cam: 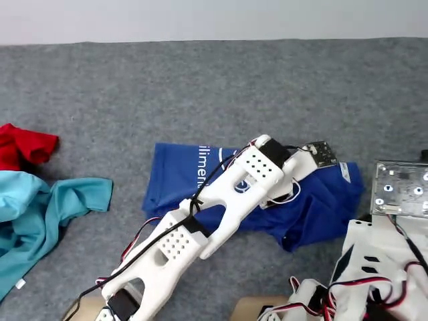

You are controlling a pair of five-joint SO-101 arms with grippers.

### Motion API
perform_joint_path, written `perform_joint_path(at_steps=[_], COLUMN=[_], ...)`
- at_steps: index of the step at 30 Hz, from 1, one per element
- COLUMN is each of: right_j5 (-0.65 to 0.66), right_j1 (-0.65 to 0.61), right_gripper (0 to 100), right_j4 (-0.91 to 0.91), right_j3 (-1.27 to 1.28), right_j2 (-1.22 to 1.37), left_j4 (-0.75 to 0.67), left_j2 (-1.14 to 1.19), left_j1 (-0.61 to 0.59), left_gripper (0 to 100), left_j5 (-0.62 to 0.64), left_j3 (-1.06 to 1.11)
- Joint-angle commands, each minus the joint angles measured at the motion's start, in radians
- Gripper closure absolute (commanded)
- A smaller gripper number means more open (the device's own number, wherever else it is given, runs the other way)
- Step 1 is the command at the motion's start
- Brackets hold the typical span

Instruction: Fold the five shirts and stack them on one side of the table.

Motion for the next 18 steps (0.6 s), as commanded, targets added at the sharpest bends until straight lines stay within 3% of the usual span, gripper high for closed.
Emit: perform_joint_path(at_steps=[1,11,18], right_j5=[0.011,0.011,0.011], right_j1=[0.008,0.008,0.008], right_gripper=[98.7,98.7,98.7], right_j4=[0.038,0.038,0.038], right_j3=[0.003,-0.002,-0.003], right_j2=[-0.002,-0.002,-0.004], left_j4=[0.048,0.094,0.098], left_j2=[-0.037,-0.226,-0.341], left_j1=[-0.008,0.0,0.026], left_gripper=[92,92,92], left_j5=[0.003,0.008,0.057], left_j3=[-0.028,-0.081,-0.001])
